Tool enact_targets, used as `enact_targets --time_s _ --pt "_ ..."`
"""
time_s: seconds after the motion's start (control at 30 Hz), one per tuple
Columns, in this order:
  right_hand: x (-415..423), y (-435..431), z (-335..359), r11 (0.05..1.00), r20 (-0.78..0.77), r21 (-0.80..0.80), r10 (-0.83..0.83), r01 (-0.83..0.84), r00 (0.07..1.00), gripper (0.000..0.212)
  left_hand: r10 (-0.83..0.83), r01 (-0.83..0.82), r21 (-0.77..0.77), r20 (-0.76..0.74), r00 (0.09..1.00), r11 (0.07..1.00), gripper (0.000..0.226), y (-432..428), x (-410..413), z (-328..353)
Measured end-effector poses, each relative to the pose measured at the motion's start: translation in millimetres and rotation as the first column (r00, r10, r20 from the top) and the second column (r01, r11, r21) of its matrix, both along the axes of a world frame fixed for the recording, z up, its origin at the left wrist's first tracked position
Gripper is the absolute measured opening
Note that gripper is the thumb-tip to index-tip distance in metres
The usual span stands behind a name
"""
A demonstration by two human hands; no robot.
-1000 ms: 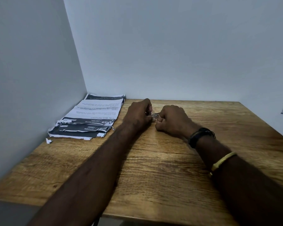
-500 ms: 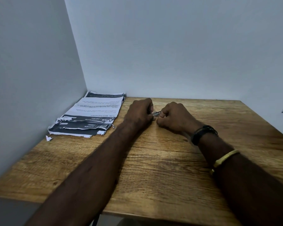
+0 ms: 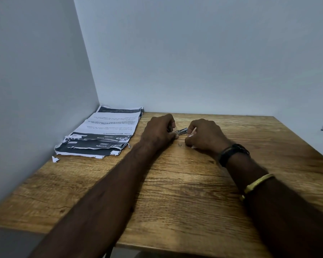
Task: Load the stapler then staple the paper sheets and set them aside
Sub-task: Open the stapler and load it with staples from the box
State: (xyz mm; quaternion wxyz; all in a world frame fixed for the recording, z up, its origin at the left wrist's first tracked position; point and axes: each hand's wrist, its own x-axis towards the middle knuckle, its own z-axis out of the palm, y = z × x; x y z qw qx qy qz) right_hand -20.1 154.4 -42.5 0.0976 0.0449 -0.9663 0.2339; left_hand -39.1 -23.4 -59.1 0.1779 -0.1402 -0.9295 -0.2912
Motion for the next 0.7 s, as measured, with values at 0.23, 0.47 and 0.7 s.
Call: enact_targets --time_s 0.23,0.47,0.7 --pt "0.8 1.2 6.1 0.998 -0.235 -0.061 -0.01 -0.005 0.972 0.034 -0.047 0.063 0.12 -0.133 0.99 0.991 0.028 2.7 11.1 19.5" --pt "7.6 -12.8 9.5 0.975 -0.438 -0.138 0.097 -0.174 0.894 0.024 -0.003 0.034 0.291 -0.109 0.994 0.956 0.019 13.1 20.2 34.7" --pt "9.1 -24.5 9.7 0.947 -0.567 -0.202 0.095 -0.25 0.818 0.031 -0.013 -0.026 0.613 0.059 0.998 0.79 0.03 7.8 14.6 35.7"
